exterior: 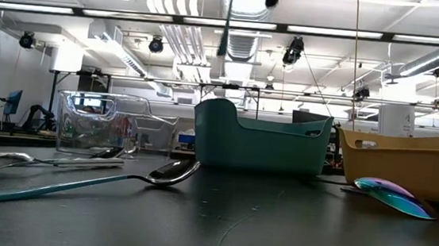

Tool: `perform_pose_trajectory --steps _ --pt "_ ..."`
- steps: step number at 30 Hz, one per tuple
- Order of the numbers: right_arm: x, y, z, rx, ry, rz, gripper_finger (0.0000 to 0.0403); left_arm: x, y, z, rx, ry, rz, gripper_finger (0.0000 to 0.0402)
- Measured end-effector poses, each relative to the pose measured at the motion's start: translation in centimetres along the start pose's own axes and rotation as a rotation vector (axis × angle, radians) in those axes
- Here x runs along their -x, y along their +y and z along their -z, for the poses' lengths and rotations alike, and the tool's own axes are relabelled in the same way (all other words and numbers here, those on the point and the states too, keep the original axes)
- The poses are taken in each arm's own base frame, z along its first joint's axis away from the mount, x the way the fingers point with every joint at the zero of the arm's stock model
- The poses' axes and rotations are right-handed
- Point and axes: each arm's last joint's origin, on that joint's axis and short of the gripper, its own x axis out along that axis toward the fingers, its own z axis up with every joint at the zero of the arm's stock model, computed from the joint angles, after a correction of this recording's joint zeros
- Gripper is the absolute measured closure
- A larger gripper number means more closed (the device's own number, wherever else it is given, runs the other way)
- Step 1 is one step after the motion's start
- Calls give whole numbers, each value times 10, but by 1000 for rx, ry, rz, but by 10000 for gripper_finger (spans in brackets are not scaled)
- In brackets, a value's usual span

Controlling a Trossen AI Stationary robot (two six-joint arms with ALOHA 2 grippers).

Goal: Sort silverware by color (type)
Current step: Put the purple spoon into the green bin

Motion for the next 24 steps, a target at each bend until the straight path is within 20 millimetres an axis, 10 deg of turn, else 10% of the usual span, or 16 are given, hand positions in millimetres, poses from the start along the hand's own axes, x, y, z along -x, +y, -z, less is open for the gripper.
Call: perform_pose_trajectory --steps 11,24 --pt "-13 -67 40 -134 -32 49 390 0 56 37 74 28 -113 205" --pt "-7 -80 94 -406 -151 172 390 -1 63 42 74 37 -149 206"
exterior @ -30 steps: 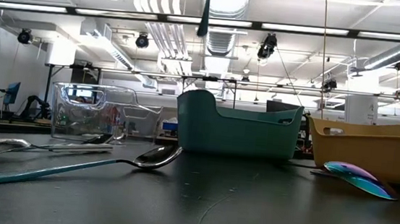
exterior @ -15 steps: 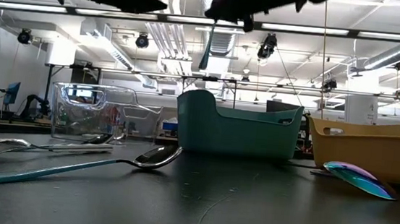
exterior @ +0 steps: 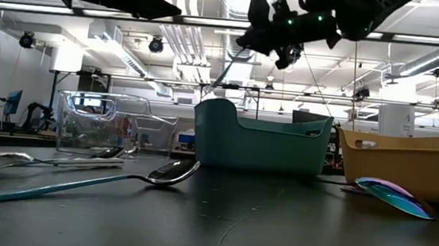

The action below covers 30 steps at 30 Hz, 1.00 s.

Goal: Sort silverware by color (type)
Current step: Put the purple spoon into the green bin

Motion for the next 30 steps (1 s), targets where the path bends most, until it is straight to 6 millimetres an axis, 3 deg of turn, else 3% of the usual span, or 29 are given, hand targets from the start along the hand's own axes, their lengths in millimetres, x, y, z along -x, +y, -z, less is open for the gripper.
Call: perform_pose_trajectory --steps 14,30 --pt "13 2 34 -43 30 266 390 0 1 -4 86 -49 8 206" --pt "6 15 67 -23 80 361 390 -1 0 -2 102 -34 7 206"
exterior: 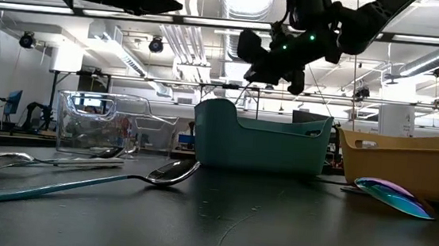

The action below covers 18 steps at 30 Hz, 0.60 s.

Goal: Sort silverware by color (type)
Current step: Put the purple spoon into the green bin

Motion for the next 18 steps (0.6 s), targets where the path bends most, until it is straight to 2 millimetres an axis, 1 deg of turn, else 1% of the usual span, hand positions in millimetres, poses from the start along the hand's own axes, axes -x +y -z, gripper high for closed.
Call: perform_pose_trajectory --steps 3,18 --pt "-2 -1 5 46 20 10 390 0 -2 4 0 42 16 206" --pt "-10 -2 25 80 72 25 390 1 -4 9 48 88 32 206"
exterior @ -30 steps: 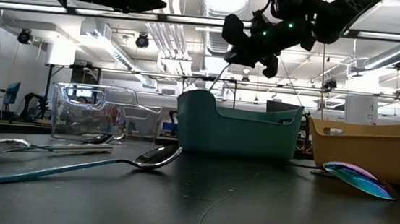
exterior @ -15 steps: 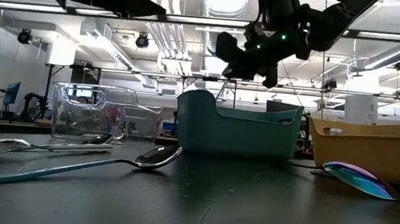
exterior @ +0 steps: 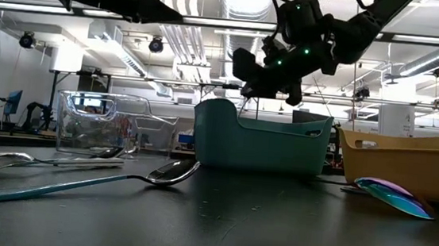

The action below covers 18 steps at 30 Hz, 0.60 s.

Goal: Sort silverware by color (type)
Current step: Put the purple spoon into the green bin

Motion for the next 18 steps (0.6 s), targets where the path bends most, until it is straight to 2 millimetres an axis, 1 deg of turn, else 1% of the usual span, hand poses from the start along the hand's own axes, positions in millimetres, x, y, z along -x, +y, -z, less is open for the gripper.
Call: perform_pose_trajectory --steps 7,18 --pt "-4 0 8 18 20 7 390 0 -1 3 30 10 4 206" --pt "-4 0 8 51 21 7 390 0 -3 6 114 32 30 206"
